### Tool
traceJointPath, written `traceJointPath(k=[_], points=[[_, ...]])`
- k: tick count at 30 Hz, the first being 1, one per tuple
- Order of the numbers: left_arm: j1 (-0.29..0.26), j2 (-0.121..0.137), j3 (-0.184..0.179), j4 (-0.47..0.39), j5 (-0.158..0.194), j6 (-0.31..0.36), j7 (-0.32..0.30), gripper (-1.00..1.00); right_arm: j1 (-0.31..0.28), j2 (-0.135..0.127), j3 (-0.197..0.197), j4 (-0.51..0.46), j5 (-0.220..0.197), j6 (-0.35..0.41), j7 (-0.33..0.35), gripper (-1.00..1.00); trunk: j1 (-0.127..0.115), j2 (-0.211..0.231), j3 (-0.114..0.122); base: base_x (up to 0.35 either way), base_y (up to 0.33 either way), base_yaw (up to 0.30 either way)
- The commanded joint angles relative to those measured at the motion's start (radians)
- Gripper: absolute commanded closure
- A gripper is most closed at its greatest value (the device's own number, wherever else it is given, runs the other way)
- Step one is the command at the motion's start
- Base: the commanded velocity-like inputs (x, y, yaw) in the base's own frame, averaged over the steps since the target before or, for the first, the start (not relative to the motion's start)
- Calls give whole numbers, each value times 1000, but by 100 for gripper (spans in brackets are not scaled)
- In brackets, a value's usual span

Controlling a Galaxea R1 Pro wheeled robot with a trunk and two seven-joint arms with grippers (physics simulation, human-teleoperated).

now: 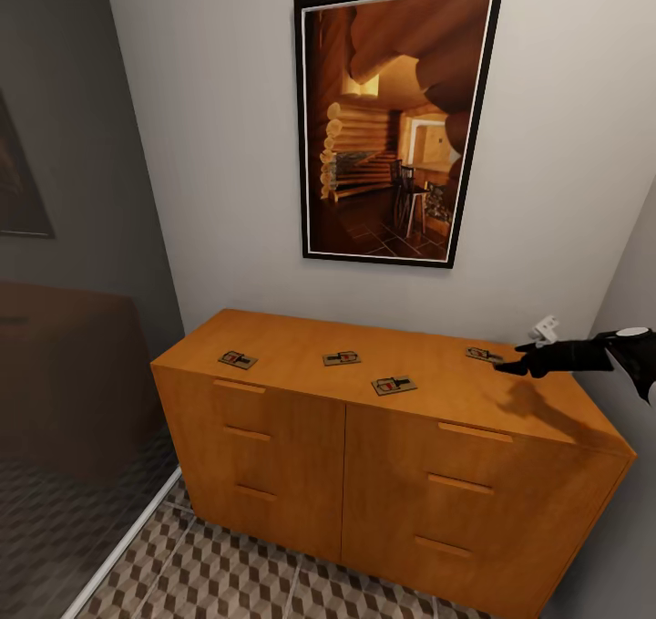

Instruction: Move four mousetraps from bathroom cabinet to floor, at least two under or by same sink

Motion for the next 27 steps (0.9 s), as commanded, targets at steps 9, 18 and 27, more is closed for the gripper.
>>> traceJointPath(k=[9,18,27], points=[[-1,0,-1,2,0,-5,3,-100,-1,2,1,-7,64,9,148,-100,0,-1,-1,0,0,0],[-1,0,-1,2,-1,-5,3,-100,-1,4,2,-9,75,9,204,-100,0,-1,-1,0,0,0],[-1,0,-1,2,0,-5,3,-100,-1,4,3,-9,76,9,267,-100,0,-1,-1,0,0,0]])
